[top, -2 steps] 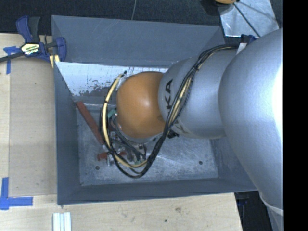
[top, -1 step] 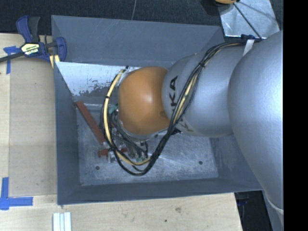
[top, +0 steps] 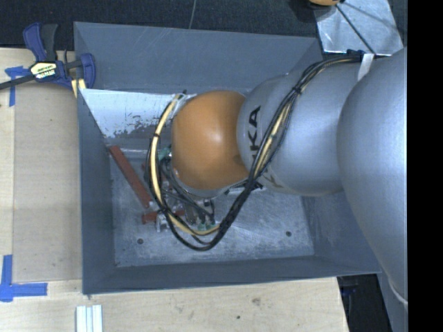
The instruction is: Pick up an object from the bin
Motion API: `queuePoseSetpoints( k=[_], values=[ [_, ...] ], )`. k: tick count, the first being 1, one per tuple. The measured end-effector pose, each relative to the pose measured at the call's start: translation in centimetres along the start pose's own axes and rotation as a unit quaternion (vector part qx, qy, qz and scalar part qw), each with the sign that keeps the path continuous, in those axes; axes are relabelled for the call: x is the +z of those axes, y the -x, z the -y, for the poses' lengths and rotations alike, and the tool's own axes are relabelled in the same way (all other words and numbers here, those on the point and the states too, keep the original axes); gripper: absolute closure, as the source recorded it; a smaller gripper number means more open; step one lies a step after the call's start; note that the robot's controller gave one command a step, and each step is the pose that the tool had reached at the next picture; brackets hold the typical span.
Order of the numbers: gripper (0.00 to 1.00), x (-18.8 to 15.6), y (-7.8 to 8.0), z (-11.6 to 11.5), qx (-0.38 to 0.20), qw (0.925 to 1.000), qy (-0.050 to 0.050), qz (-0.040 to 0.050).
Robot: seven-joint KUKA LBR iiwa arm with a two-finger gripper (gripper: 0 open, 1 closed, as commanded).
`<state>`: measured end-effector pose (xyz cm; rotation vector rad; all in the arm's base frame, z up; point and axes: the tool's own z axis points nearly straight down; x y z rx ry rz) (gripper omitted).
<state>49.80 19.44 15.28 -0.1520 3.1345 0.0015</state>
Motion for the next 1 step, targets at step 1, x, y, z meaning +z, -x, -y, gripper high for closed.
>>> queuePoseSetpoints(
  k=[1],
  values=[
    [1.00,-1.00,-0.01,0.01,0.000,1.0000,0.000,-0.0007]
  ],
)
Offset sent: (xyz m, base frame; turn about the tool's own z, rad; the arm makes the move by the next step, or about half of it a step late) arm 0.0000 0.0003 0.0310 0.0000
